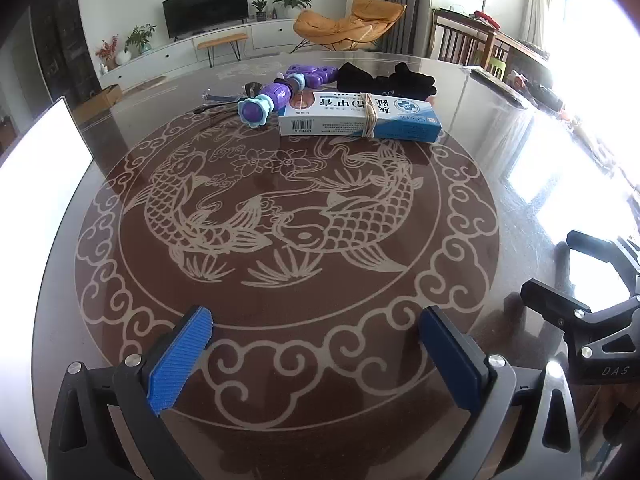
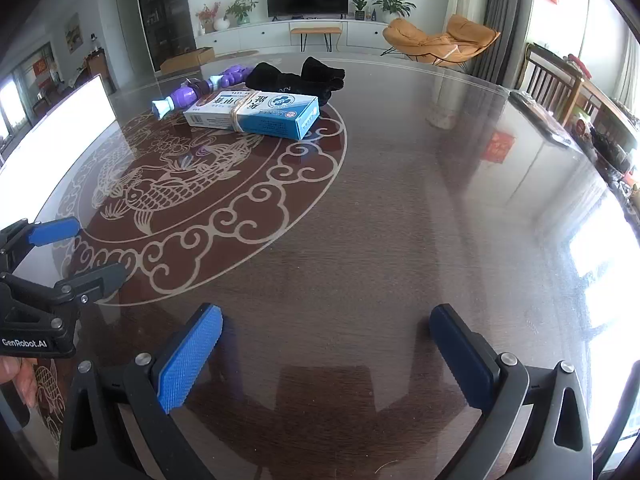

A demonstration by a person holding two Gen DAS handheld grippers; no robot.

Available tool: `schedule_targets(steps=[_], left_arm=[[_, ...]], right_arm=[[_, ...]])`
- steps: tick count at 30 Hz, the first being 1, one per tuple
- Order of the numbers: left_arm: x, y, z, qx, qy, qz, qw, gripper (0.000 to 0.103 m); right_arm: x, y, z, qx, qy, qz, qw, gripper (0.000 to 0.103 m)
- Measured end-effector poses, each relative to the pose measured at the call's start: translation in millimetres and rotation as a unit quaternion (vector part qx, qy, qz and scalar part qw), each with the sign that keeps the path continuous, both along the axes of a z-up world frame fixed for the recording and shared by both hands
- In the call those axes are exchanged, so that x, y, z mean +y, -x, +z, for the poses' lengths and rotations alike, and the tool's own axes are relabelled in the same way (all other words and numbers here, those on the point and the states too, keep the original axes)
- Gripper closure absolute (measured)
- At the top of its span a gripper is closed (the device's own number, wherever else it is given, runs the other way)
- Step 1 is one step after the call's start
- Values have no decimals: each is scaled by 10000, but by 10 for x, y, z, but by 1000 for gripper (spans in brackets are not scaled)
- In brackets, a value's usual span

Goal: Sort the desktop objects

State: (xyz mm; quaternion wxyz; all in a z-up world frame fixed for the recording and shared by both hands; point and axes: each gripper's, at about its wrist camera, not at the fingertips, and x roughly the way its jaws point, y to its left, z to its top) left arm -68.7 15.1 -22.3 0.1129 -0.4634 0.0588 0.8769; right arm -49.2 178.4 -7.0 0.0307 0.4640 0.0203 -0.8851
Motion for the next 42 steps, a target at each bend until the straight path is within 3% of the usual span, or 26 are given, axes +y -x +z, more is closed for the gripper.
schedule_targets(steps=[33,35,38,40,42], left_arm=[[25,19,-10,36,26,19,10000,0],[22,111,8,-170,33,-136,9998,0],[-70,428,203,-407,-445,-289,9978,0],[-107,664,461,-113,-576,-272,9979,0],[-58,947,656,130,-430,-327,9985,0]], right_arm=[[12,-20,4,27,-11,-64,10000,0],[12,-24,5,30,-11,-75,10000,0],[11,-26,5,31,-11,-76,10000,0],[11,-25,4,32,-10,-76,10000,0],[11,-24,3,31,-10,-77,10000,0]])
